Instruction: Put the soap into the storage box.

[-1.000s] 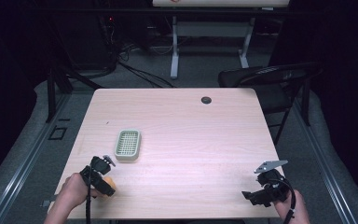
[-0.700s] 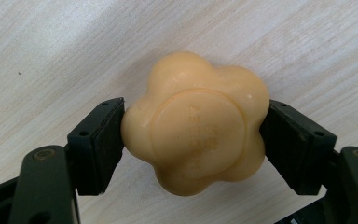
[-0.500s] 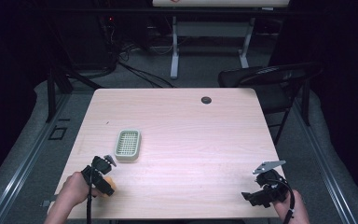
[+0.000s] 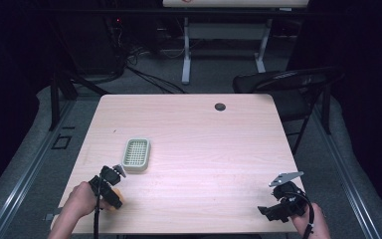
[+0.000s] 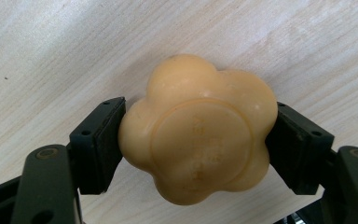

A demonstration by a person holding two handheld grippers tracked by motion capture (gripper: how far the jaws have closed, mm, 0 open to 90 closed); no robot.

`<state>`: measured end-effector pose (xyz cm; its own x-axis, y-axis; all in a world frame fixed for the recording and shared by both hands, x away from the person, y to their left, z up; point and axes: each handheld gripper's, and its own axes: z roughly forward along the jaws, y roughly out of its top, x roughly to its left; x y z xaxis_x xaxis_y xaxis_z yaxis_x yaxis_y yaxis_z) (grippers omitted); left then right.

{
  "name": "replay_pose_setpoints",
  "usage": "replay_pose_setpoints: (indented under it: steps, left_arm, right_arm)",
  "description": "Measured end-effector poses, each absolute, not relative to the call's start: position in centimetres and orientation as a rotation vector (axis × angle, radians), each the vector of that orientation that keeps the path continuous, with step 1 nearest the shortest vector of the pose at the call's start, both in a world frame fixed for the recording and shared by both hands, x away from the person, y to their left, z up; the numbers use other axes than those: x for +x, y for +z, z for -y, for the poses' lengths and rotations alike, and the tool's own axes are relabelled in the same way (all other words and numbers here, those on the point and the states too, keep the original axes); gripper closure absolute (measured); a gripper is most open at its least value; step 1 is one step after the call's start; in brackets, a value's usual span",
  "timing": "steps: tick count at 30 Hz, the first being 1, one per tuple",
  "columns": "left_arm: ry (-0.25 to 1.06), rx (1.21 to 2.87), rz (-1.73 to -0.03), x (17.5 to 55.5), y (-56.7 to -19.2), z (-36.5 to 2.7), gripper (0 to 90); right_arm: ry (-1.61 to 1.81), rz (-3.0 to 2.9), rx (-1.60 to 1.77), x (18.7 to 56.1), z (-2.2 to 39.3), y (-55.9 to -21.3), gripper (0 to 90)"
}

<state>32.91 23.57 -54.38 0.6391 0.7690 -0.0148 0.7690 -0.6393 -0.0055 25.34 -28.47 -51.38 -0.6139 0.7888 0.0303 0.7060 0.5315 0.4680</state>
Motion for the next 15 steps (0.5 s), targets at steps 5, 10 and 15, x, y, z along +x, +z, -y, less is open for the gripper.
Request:
replay_pose_setpoints:
  steps: [5,10,15]
  left_arm:
    - [-0.028,2.823,-1.33,32.8,-54.3,-23.8,26.9]
    - [-0.016,2.792,-1.326,32.8,-53.7,-24.1,26.9]
    - [-0.02,2.782,-1.326,32.7,-53.3,-24.4,26.9]
  right_arm:
    - [0.657,-2.582,1.266,25.3,28.5,-51.4,15.1]
    - [0.652,-2.586,1.276,25.4,28.5,-51.5,15.2]
    - [0.653,-2.583,1.265,25.3,28.6,-51.4,15.1]
